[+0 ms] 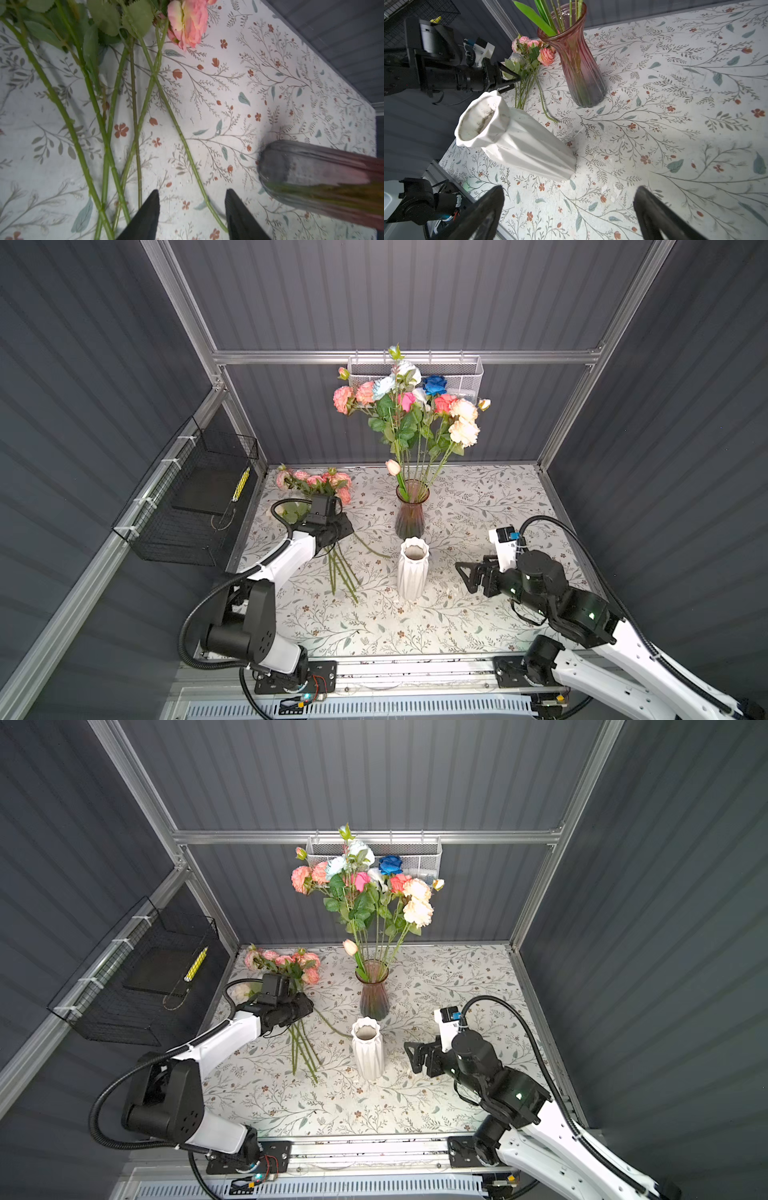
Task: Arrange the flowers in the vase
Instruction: 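Release the white vase and withdraw the right gripper while left grasps rose stems, then lift a pink rose stem high with the left gripper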
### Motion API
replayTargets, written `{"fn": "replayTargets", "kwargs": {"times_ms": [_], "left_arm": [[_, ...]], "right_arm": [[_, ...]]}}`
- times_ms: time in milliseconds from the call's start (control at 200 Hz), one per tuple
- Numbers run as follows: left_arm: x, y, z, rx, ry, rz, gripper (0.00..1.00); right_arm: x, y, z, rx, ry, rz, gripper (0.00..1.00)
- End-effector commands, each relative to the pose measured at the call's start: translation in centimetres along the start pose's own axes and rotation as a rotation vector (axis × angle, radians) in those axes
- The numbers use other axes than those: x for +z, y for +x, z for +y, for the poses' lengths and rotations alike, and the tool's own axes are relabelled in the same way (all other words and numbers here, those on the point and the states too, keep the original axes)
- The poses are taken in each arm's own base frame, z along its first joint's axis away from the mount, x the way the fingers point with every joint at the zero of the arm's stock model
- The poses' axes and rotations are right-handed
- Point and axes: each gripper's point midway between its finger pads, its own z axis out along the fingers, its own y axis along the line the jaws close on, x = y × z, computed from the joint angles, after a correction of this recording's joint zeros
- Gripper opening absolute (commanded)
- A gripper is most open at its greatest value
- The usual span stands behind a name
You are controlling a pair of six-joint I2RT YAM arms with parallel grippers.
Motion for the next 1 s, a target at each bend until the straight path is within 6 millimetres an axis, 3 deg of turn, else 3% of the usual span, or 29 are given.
{"fn": "replayTargets", "kwargs": {"times_ms": [0, 205, 345, 600, 705, 880, 995], "left_arm": [[2.1, -1.7, 0.6, 0.002, -0.077, -0.021, 0.52], [5.6, -1.7, 2.6, -0.050, -0.241, 0.039, 0.46], [7.9, -1.5, 2.4, -0.084, -0.250, 0.071, 0.42], [9.8, 0.0, 4.0, -0.093, -0.366, 0.124, 0.33], [9.9, -0.1, 3.8, -0.096, -0.362, 0.115, 0.27], [8.4, -1.5, 2.7, -0.110, -0.311, 0.048, 0.17], [6.6, -3.3, 1.6, -0.109, -0.282, -0.006, 0.01]], "right_arm": [[-0.7, 0.0, -0.8, 0.038, 0.021, -0.026, 0.99], [-1.2, 0.7, -2.0, 0.048, 0.049, -0.047, 0.99], [-1.8, 0.8, -2.6, 0.041, 0.066, -0.063, 0.99], [-3.3, 0.5, -3.8, 0.043, 0.109, -0.115, 0.99], [-3.8, 0.4, -4.2, 0.039, 0.120, -0.133, 0.99], [-4.4, 0.1, -4.6, 0.034, 0.137, -0.159, 0.99], [-4.8, -0.3, -4.2, 0.033, 0.111, -0.184, 0.99]]}}
